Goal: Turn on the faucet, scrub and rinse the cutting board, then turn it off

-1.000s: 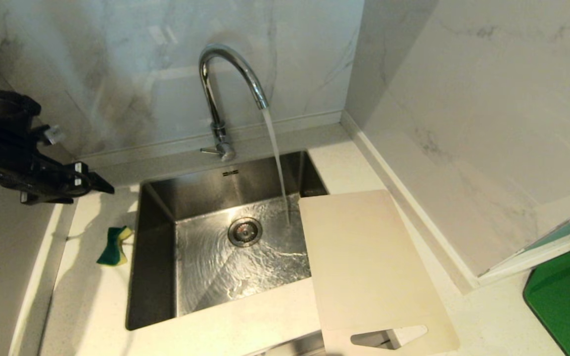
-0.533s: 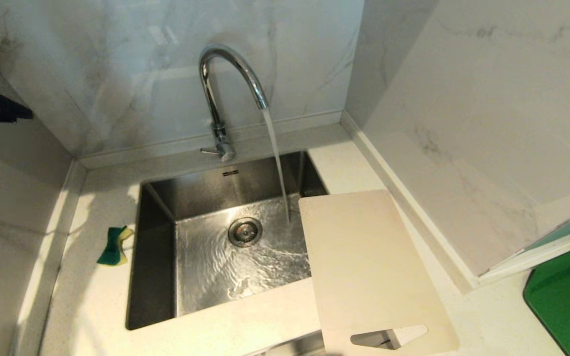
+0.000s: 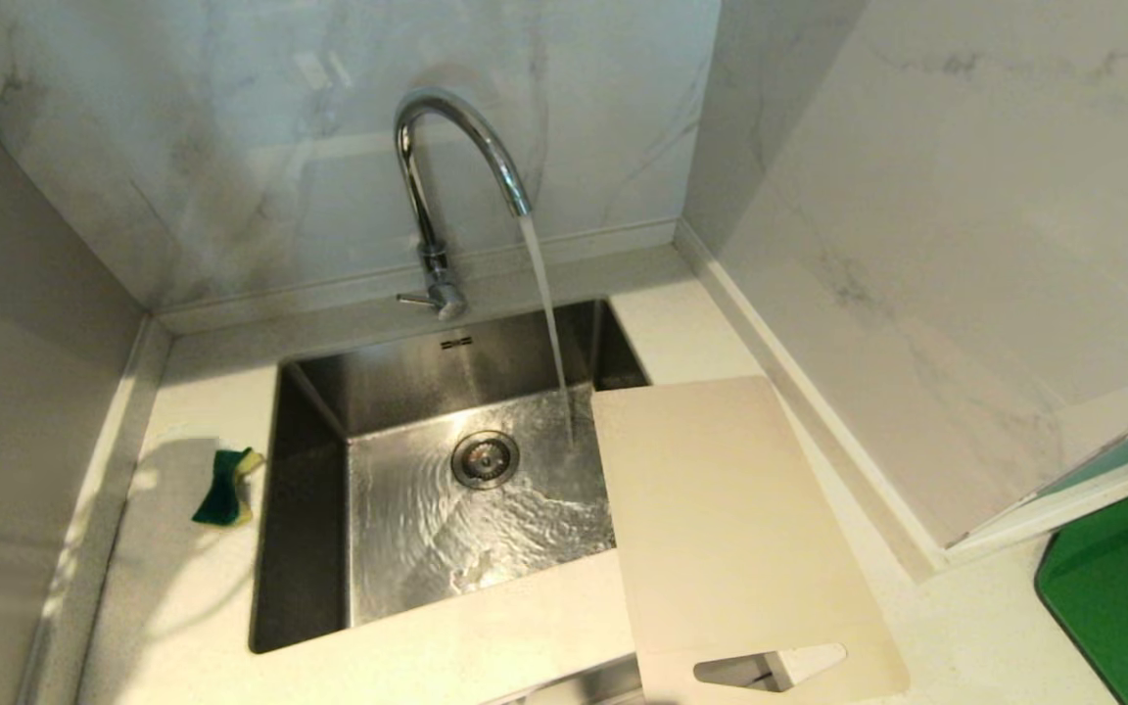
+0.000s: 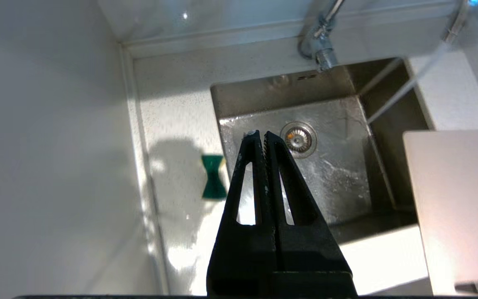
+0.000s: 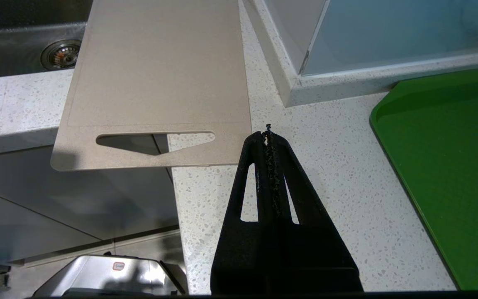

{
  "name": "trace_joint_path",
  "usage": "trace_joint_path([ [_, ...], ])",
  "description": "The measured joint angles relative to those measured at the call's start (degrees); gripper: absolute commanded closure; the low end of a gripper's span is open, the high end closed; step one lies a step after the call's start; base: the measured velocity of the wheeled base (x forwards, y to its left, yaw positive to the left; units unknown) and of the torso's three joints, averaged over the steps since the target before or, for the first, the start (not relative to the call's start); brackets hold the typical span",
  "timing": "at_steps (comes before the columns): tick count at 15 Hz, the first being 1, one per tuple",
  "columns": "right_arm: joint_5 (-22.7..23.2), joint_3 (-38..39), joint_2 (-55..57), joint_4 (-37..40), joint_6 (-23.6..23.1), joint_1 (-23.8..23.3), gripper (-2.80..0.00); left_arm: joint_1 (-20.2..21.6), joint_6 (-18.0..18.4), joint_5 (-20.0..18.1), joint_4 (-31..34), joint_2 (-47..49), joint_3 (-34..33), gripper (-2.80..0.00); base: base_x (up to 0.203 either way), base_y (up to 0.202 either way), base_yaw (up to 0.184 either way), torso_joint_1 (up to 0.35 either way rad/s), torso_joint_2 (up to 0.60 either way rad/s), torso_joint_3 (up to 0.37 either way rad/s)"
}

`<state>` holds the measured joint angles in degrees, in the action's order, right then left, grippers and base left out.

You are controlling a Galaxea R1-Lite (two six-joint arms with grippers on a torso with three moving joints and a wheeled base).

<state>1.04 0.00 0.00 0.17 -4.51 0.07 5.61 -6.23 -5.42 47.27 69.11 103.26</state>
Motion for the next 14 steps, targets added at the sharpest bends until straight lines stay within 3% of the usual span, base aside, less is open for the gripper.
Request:
trace_joint_path([
  [4, 0.0, 0.0, 0.0, 0.0, 0.4, 0.0, 0.0, 0.0, 1.7, 0.4, -0.1, -14.5, -14.1, 0.0, 0.0, 0.0, 0.0, 0.0, 0.0, 0.0],
  [7, -0.9, 0.0, 0.0, -0.2, 3.6, 0.0, 0.0, 0.0, 2.3, 0.8, -0.2, -25.6, -25.3, 0.0, 0.0, 0.0, 0.0, 0.0, 0.0, 0.0],
  [12, -0.9, 0.0, 0.0, -0.2, 3.1, 0.0, 0.0, -0.8, 2.7, 6.8, -0.3, -44.9, -44.2, 0.0, 0.0, 0.0, 0.0, 0.0, 0.0, 0.0],
  [14, -0.9, 0.0, 0.0, -0.2, 3.1, 0.0, 0.0, -1.3, -0.5, 9.6, -0.3, -49.7, -48.9, 0.0, 0.0, 0.0, 0.0, 0.0, 0.0, 0.0],
])
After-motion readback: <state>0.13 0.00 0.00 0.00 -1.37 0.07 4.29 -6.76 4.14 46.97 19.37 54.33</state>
